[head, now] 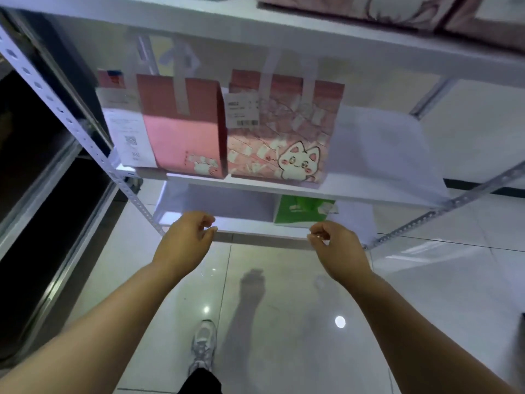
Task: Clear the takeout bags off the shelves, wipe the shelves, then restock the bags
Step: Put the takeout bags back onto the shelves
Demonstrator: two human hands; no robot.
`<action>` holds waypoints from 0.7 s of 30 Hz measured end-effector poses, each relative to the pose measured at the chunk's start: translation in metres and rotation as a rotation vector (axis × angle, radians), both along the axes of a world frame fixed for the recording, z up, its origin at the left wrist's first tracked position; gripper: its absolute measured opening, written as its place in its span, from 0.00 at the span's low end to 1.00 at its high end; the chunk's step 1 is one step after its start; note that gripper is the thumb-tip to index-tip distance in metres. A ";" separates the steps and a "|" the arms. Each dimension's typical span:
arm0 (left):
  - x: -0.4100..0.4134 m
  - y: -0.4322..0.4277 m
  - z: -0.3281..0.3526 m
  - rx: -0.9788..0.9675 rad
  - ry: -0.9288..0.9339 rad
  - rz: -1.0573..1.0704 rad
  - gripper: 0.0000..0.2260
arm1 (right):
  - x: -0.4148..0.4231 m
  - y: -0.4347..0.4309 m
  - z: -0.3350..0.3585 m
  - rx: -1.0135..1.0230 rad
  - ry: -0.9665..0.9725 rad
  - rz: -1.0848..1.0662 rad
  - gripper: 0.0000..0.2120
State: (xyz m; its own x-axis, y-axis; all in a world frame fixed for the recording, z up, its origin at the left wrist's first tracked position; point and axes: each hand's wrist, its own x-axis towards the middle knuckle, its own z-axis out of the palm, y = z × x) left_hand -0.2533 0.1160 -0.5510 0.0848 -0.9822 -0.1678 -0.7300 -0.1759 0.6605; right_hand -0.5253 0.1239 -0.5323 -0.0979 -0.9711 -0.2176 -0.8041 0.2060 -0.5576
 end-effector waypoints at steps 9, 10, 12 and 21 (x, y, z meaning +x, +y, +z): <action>-0.113 0.037 -0.060 0.008 -0.031 -0.128 0.02 | -0.111 0.035 -0.047 0.003 0.108 0.010 0.08; -0.120 0.036 -0.069 0.024 -0.023 -0.131 0.01 | -0.119 0.035 -0.056 0.007 0.110 -0.006 0.08; -0.131 0.030 -0.090 0.055 -0.009 -0.126 0.01 | -0.132 0.030 -0.078 0.018 0.101 -0.041 0.07; -0.154 -0.047 -0.221 0.059 -0.030 -0.163 0.02 | -0.151 -0.034 -0.226 0.012 0.070 -0.118 0.08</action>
